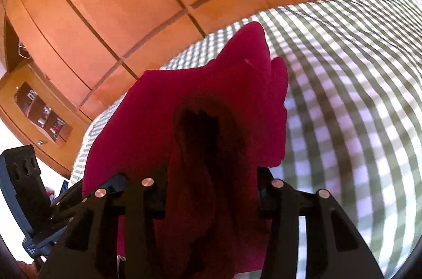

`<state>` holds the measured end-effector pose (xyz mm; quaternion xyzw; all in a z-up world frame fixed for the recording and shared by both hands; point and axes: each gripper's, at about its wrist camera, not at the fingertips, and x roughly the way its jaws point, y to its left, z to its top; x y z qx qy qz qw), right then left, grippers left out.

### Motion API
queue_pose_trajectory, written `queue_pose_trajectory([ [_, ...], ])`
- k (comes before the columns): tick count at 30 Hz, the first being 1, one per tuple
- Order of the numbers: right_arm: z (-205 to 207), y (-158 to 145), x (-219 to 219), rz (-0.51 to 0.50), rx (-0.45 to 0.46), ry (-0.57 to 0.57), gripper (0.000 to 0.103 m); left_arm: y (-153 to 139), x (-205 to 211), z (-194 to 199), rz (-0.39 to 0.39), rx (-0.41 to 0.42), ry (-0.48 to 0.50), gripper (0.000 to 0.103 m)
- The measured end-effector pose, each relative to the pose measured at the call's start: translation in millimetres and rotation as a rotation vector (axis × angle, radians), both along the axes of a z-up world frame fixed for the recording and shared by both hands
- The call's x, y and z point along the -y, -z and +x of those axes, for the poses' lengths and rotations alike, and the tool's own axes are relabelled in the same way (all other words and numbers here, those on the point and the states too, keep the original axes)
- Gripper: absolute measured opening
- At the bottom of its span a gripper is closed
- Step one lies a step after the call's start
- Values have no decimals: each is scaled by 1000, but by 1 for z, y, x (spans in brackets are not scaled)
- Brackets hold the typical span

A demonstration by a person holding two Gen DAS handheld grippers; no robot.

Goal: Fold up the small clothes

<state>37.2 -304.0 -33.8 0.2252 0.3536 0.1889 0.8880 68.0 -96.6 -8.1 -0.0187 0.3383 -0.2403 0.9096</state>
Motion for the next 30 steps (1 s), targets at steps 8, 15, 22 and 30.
queue_pose_trajectory([
  [8,47,-4,-39,-3,86,-63,43,-10,-26,34,50,98,-76,49],
  [15,120,-1,-84,-16,135,-133,43,-8,-56,93,94,150,-178,49],
  [22,188,24,-131,-171,109,-144,45,22,-89,161,116,98,-270,49],
  [30,198,46,-124,-179,38,-113,61,63,-105,188,106,-33,-318,64],
])
